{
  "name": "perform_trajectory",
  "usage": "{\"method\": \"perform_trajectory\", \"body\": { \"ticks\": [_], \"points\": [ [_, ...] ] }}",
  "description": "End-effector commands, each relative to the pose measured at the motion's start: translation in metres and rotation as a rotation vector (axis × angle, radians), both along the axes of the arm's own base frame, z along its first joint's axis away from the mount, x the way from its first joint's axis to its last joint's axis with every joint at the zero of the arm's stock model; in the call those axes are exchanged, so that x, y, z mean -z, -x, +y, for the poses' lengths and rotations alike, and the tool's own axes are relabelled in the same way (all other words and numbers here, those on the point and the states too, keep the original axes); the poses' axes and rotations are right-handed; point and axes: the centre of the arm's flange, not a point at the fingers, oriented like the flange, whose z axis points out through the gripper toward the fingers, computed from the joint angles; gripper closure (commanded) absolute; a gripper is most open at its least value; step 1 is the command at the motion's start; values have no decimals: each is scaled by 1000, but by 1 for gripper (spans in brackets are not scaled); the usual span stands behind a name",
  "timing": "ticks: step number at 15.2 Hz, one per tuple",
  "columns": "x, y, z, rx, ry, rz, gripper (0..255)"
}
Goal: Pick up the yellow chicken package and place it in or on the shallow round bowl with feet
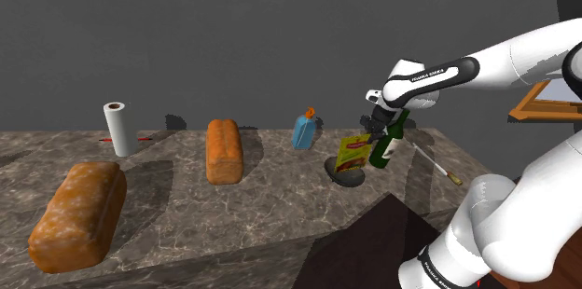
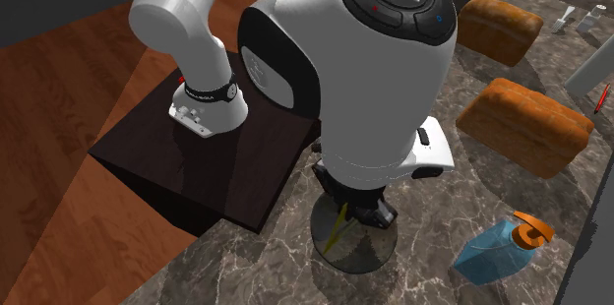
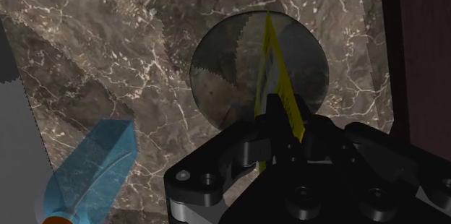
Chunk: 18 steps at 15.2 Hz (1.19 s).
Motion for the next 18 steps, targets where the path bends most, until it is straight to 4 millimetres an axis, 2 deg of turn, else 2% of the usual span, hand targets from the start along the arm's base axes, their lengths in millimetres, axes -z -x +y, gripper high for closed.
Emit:
{"method": "perform_trajectory", "body": {
  "ticks": [1,6,10,18],
  "points": [
    [0,0,0,0,0,0,0],
    [0,0,0,0,0,0,0],
    [-50,1,-1,0,0,0,0],
    [-50,1,-1,0,0,0,0]
  ]
}}
